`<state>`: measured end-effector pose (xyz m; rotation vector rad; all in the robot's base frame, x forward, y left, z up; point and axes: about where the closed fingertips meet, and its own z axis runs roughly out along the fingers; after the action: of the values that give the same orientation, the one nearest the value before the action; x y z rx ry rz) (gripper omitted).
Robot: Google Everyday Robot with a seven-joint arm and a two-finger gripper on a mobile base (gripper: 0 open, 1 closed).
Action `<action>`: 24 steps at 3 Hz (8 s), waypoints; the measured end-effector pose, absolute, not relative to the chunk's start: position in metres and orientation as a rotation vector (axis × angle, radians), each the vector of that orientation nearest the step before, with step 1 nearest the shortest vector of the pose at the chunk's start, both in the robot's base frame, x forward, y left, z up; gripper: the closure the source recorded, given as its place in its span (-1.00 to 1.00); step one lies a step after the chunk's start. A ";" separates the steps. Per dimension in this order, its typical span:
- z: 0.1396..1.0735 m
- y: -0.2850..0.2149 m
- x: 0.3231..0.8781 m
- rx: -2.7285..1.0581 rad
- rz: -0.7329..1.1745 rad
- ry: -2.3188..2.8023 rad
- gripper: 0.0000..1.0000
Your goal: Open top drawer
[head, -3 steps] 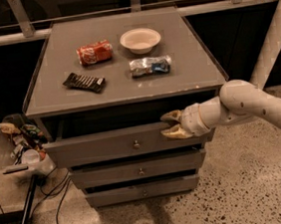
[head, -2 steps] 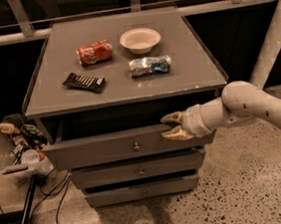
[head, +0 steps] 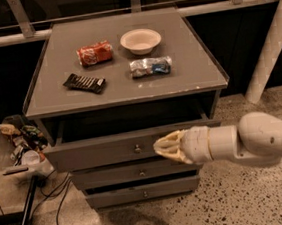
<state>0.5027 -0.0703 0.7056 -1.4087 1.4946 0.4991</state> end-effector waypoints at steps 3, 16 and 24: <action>0.726 -0.063 0.522 -1.440 0.413 1.483 -0.30; 0.652 -0.119 0.552 -1.642 0.277 1.756 0.77; 0.668 -0.118 0.549 -1.640 0.274 1.739 -0.31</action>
Offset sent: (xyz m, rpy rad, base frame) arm -0.0064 0.0209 0.0063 0.0338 -0.0174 0.0417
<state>0.5490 -0.1180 0.6678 -1.6398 1.7393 0.2737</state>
